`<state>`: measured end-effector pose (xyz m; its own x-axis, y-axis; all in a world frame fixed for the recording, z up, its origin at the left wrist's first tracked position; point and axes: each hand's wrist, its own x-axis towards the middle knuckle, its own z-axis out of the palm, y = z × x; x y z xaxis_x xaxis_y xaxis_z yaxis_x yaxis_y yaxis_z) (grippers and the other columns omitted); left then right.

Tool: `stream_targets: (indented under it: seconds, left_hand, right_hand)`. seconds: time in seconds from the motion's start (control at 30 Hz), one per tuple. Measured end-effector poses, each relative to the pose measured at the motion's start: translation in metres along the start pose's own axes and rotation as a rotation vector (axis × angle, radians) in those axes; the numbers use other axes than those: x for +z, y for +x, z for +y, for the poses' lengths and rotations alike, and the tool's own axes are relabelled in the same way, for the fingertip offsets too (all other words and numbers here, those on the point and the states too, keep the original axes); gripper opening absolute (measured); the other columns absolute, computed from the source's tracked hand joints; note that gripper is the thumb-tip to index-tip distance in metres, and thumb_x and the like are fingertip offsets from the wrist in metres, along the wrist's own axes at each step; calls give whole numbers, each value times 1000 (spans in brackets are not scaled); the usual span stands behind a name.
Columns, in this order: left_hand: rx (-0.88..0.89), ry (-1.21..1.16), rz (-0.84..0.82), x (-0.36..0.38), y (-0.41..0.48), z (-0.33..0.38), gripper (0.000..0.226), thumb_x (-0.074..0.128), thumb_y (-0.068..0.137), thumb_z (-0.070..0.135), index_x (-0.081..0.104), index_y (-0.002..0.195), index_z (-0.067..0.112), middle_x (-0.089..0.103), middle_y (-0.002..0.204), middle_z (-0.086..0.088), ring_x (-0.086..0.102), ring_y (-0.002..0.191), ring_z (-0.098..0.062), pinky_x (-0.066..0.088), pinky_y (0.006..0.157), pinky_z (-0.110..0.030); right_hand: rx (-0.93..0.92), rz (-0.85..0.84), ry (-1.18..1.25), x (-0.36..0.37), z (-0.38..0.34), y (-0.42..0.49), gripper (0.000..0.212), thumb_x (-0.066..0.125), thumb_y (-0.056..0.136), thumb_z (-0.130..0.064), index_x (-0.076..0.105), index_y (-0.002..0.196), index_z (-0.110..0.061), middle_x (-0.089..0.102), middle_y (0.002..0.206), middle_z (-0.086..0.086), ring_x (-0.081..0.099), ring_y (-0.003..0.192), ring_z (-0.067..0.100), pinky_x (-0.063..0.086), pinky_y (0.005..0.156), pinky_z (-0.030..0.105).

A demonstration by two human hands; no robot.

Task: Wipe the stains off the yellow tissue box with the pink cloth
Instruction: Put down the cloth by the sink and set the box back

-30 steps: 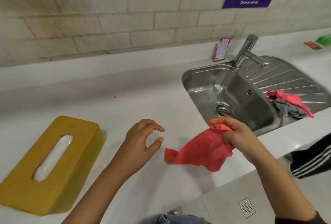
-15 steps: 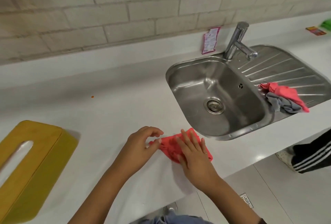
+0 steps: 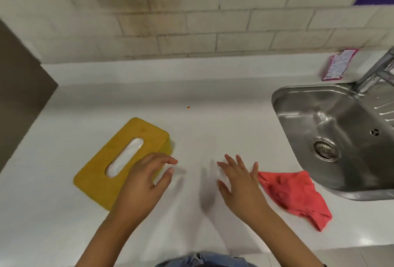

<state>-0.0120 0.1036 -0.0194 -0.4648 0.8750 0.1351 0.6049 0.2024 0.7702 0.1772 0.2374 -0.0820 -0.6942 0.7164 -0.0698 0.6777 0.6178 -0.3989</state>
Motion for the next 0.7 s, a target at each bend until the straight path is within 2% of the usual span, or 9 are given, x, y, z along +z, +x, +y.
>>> stream_targets:
  seconds: [0.1, 0.13, 0.2, 0.27, 0.33, 0.43, 0.57, 0.63, 0.7]
  left_hand:
    - [-55, 28, 87, -45, -20, -30, 10, 58, 80, 38, 64, 88, 41, 59, 102, 22, 57, 101, -1, 45, 88, -18]
    - [-80, 72, 127, -57, -27, -41, 15, 57, 75, 46, 64, 88, 42, 57, 103, 23, 56, 102, -4, 44, 89, -25]
    - [-166, 186, 188, -77, -42, -64, 36, 58, 62, 60, 59, 96, 46, 49, 115, 18, 48, 109, -10, 38, 94, -31]
    - [-289, 268, 165, -83, -53, -82, 73, 61, 49, 71, 52, 115, 42, 37, 133, 8, 37, 122, -16, 37, 101, -37]
    - [-409, 203, 94, -82, -60, -94, 103, 62, 38, 77, 34, 131, 43, 19, 149, 0, 29, 134, -24, 37, 107, -45]
    - [-513, 0, 15, -78, -62, -103, 125, 65, 28, 82, 3, 134, 56, -7, 155, 4, 30, 137, -25, 39, 103, -38]
    - [-526, 5, -42, -80, -55, -112, 139, 58, 20, 88, -20, 130, 58, -24, 152, 9, 36, 135, -26, 42, 100, -36]
    - [-510, -6, -37, -83, -47, -120, 139, 66, 23, 83, -23, 128, 58, -26, 151, 9, 34, 135, -26, 40, 101, -34]
    - [-497, -67, -16, -89, -31, -132, 143, 81, 33, 67, -17, 136, 52, -20, 153, 9, 34, 134, -23, 40, 95, -27]
  right_hand:
    - [-90, 9, 52, 12, -44, 25, 56, 49, 95, -33, 26, 145, -28, 15, 159, -3, 6, 147, 20, -6, 116, 51]
    - [-114, 11, 73, 15, -57, 33, 61, 52, 94, -35, 22, 147, -29, 12, 160, -2, 5, 147, 20, -5, 116, 49]
    - [-173, 13, 80, 22, -81, 52, 74, 59, 89, -38, 14, 148, -31, 3, 161, -2, 1, 147, 21, -3, 116, 49]
    - [-233, -21, 22, 25, -95, 68, 88, 65, 84, -42, 5, 148, -37, -9, 160, -1, -6, 147, 24, -3, 116, 51]
    - [-295, -60, -62, 28, -105, 82, 96, 67, 80, -48, -6, 143, -46, -18, 158, -2, -14, 146, 27, -5, 114, 53]
    - [-391, -64, -157, 31, -116, 97, 89, 63, 80, -52, 3, 145, -46, -12, 159, -2, -15, 145, 27, -10, 112, 55]
    - [-403, -100, -197, 32, -125, 113, 79, 58, 84, -52, 11, 147, -41, 2, 161, -4, -6, 147, 22, -10, 115, 52]
    - [-387, -106, -191, 33, -130, 120, 79, 58, 84, -52, 11, 147, -42, 4, 161, -4, -1, 147, 24, -4, 117, 51]
    - [-371, -95, -147, 35, -136, 130, 78, 58, 84, -53, 13, 146, -42, 5, 161, -3, 2, 147, 24, 0, 118, 50]
